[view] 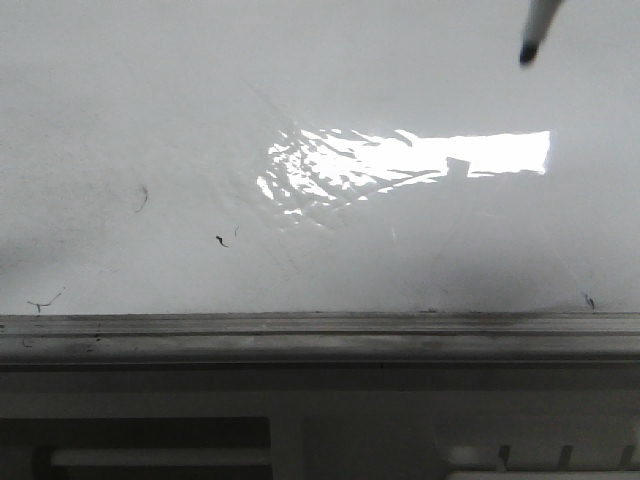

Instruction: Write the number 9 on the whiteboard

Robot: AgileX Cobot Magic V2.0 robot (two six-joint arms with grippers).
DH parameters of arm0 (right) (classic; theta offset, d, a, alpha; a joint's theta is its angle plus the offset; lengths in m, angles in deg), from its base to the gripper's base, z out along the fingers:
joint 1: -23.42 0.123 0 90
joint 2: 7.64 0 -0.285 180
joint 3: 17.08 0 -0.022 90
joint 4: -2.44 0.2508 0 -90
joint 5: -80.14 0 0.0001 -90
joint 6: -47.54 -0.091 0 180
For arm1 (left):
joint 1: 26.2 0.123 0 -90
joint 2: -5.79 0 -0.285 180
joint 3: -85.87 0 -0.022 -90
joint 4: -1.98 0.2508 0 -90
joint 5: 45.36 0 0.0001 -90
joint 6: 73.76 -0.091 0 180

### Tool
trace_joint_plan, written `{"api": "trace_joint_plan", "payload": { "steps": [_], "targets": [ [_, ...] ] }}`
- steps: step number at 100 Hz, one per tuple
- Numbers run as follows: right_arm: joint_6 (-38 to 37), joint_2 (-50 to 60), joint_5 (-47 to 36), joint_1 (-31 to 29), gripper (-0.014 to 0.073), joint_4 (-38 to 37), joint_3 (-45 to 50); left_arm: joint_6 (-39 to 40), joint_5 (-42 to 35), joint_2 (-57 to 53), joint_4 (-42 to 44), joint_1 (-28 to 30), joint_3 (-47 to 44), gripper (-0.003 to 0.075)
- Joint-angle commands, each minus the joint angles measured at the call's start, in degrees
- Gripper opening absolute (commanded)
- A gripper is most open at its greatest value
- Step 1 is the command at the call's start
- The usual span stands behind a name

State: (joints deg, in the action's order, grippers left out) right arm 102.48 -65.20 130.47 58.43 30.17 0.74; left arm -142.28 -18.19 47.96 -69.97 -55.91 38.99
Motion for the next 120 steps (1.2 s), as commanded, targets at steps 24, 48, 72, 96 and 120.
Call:
{"api": "trace_joint_plan", "payload": {
  "steps": [24, 48, 72, 96, 120],
  "targets": [
    [-0.9, 11.1, -34.2, -0.2, -0.0045, 1.1, 15.4, 1.0, -3.0, -0.6, -4.2, 1.9, 0.6, 0.0335],
    [-1.0, 13.5, -58.7, 1.9, -0.0048, 4.7, 29.1, 1.0, -4.3, -0.5, -4.3, 1.9, 0.6, 0.0335],
    [-1.0, 8.5, -59.4, 7.4, -0.0048, 4.7, 28.2, 1.0, -4.1, 1.1, -5.5, 1.9, 0.6, 0.0335],
    [-1.0, 2.8, -67.9, 8.0, -0.0048, 4.7, 28.2, 1.0, -3.8, 1.1, -5.5, 1.9, 0.6, 0.0335],
    [-1.0, -1.4, -69.8, 7.8, -0.0048, 5.2, 28.2, 1.0, -2.5, 1.1, -5.5, 1.9, 0.6, 0.0335]
  ]
}}
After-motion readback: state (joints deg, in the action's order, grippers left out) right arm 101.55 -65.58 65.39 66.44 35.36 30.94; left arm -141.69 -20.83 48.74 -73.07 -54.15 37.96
